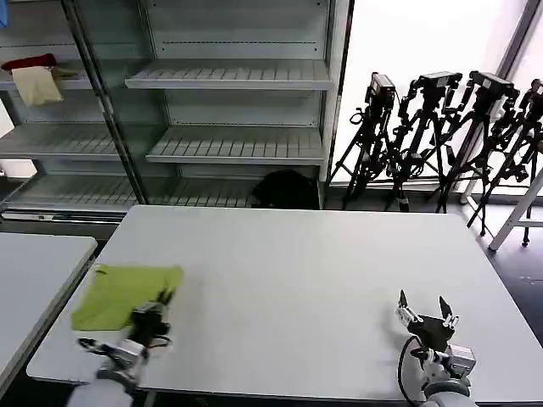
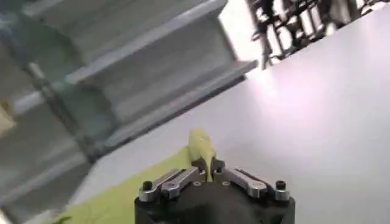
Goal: Fold and organize the clothes.
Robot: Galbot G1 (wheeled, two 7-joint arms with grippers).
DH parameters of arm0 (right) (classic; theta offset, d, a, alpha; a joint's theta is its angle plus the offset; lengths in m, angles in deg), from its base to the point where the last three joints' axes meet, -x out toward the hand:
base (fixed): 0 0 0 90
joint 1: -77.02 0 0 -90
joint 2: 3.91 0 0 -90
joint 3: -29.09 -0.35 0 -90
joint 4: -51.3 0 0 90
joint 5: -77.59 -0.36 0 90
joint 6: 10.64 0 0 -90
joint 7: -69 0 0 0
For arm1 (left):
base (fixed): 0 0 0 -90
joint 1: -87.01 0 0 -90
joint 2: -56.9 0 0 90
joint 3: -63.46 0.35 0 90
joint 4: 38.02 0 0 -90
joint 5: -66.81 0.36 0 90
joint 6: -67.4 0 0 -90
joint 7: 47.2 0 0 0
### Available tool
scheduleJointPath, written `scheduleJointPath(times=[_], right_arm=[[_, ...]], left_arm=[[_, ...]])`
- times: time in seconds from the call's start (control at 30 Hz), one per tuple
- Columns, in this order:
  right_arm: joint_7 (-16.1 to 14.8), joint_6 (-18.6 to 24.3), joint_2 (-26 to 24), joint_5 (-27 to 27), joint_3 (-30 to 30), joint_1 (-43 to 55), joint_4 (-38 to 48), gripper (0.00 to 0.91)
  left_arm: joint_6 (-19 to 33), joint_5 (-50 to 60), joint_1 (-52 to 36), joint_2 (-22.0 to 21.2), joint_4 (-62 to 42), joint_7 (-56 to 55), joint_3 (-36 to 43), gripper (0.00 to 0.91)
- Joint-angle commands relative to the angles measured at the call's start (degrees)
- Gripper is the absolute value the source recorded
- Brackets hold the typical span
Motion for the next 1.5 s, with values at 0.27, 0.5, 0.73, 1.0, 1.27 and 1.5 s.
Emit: scheduleJointPath(times=[0.27,0.5,0.73,1.0,1.27,1.5], right_arm=[[-1.5,-0.8,1.5,1.6,1.7,-0.7,-3.6,0.907],[-3.3,-2.5,2.1,2.3,3.5,-0.8,-4.5,0.907],[-7.3,-10.9,2.9,0.9,5.5,0.6,-5.6,0.907],[-4.9,-18.5,4.5,-8.1,12.5,7.8,-3.3,0.907],[8.7,-18.8,7.5,-27.5,24.1,18.5,5.9,0.907],[11.6,-18.9,11.0,-30.7,27.3,25.7,14.2,0.907]], left_arm=[[-6.9,-15.9,-16.7,-11.8,-1.9,-16.9,30.4,0.010],[-8.2,-19.0,-23.9,-17.3,-12.0,-22.4,31.2,0.322],[-9.1,-17.0,-27.1,-21.4,-17.8,-23.0,33.6,0.907],[-12.7,-25.2,-23.1,-11.5,-0.6,-25.0,35.1,0.907],[-10.7,-29.2,-11.1,2.7,12.2,-20.9,13.2,0.907],[-10.5,-33.3,-0.5,3.1,17.3,-19.5,-1.2,0.907]])
